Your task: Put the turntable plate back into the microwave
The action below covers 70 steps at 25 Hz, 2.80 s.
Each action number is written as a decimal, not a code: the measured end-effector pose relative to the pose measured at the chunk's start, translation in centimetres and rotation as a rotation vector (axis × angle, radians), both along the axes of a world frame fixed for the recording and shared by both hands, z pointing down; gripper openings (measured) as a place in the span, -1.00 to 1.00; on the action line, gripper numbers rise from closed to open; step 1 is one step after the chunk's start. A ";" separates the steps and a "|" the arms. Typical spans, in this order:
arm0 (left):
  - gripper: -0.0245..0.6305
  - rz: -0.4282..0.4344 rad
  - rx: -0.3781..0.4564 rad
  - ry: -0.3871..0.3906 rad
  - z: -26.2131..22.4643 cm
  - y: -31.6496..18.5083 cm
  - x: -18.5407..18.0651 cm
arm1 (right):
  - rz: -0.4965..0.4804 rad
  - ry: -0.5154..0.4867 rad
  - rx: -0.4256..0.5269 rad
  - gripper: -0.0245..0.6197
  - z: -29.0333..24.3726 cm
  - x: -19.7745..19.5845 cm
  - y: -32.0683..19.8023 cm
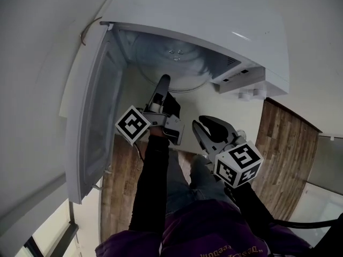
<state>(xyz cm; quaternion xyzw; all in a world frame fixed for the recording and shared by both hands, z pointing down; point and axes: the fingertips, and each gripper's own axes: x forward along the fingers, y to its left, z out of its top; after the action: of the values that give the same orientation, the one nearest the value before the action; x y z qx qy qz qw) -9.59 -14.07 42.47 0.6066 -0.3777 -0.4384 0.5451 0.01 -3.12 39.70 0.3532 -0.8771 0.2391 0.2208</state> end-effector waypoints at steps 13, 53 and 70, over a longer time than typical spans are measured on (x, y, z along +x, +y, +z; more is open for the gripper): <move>-0.72 -0.019 0.017 0.088 0.2 -2.7 0.1 | -0.003 0.016 -0.006 -0.65 1.2 -1.8 -1.0; -0.76 0.011 -0.124 0.013 1.1 -7.5 0.9 | 0.007 0.050 -0.038 -0.65 3.1 -1.6 -2.0; -0.83 0.056 -0.216 -0.028 1.5 -7.8 1.0 | 0.043 0.078 0.113 -0.65 1.1 -1.9 -9.4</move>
<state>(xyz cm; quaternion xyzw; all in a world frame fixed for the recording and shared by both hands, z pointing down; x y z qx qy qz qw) -8.56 -21.84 43.97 0.5608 -0.4130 -0.3711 0.6141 -1.91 -12.48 40.77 0.3929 -0.8722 0.1799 0.2292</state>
